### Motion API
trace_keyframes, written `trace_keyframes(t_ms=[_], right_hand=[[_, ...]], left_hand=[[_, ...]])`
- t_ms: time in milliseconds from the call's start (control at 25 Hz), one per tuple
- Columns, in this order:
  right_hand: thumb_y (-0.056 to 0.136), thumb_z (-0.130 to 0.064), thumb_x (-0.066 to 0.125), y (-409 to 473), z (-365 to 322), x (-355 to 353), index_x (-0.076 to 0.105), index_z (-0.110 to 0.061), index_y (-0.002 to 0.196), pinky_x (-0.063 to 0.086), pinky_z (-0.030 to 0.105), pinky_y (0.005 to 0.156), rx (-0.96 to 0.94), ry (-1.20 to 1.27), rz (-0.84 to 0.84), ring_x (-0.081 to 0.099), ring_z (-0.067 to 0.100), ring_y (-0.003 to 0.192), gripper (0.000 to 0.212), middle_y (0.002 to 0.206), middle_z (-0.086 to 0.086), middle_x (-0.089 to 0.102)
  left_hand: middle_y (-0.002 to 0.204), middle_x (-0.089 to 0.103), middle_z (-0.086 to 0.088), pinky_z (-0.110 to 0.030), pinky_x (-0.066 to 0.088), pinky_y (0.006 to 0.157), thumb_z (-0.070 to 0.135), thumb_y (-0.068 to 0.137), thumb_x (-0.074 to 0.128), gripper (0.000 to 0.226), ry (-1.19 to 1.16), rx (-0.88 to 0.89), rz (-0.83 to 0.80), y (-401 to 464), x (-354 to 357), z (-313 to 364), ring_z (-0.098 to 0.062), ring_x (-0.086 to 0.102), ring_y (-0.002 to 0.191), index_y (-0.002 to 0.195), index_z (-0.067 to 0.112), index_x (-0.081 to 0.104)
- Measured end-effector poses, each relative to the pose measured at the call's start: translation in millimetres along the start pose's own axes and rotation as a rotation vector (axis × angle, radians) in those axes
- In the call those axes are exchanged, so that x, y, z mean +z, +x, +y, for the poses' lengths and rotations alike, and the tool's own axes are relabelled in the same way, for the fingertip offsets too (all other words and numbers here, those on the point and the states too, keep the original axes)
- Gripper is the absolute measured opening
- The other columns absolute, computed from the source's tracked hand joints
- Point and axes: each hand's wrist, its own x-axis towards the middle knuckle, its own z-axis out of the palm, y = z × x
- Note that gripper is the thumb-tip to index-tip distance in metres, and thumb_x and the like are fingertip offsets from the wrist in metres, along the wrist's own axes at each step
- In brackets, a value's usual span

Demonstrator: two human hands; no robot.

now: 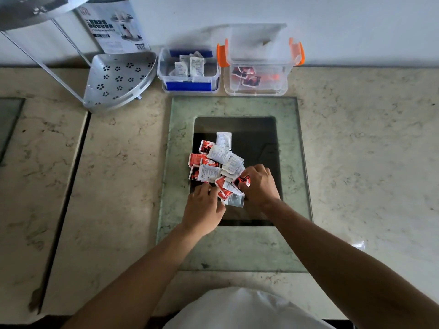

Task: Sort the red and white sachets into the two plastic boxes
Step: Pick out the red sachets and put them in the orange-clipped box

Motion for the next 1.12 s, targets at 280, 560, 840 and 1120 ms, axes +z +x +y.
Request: trace_keyframes(t_ms=[280,560,840,1120], right_hand=[[0.082,-0.019,0.073,-8.4,-6.6,-1.3,0.058,-0.019,0.119,0.053,0.041,0.085,0.043,0.063,0.058,0.061,0.025,0.099,0.039,0.113,0.006,0.064],[0.088,-0.019,0.074,-32.5,-26.5,-4.2,0.074,-0.025,0.084,0.051,0.028,0.068,0.003,0.378,-0.313,0.061,0.003,0.063,0.007,0.069,-0.012,0.068],[0.086,-0.027,0.069,-31.7,-43.7,20.1,0.07,-0.023,0.101,0.055,0.036,0.078,0.04,0.179,-0.157,0.066,0.018,0.089,0.016,0.097,-0.001,0.071],[0.091,-0.049,0.063,-29.0,-46.7,32.1,0.064,-0.018,0.098,0.057,0.041,0.065,0.053,0.005,-0.02,0.064,0.025,0.082,0.032,0.098,0.0,0.063]], left_hand=[[0.124,0.06,-0.006,-0.04,0.045,0.1,0.036,0.093,0.057,0.037,-0.22,-0.119,0.014,-1.9,-4.4,-0.8,-0.026,0.053,0.117,0.124,0.016,0.058],[0.115,0.058,0.008,-0.007,0.043,0.074,0.024,0.085,0.073,0.054,-0.708,-0.218,-0.093,-20.5,-25.4,3.9,-0.011,0.061,0.102,0.135,0.018,0.054],[0.078,0.075,-0.009,-0.033,0.06,0.062,0.01,0.071,0.066,0.009,-0.842,-0.532,-0.059,-28.1,-19.8,-21.8,-0.028,0.073,0.072,0.079,0.015,0.068],[0.08,0.066,-0.034,-0.044,0.057,0.061,-0.005,0.085,0.043,0.015,-1.521,-0.884,-0.142,-9.4,-25.8,-23.7,-0.041,0.068,0.063,0.096,-0.005,0.053]])
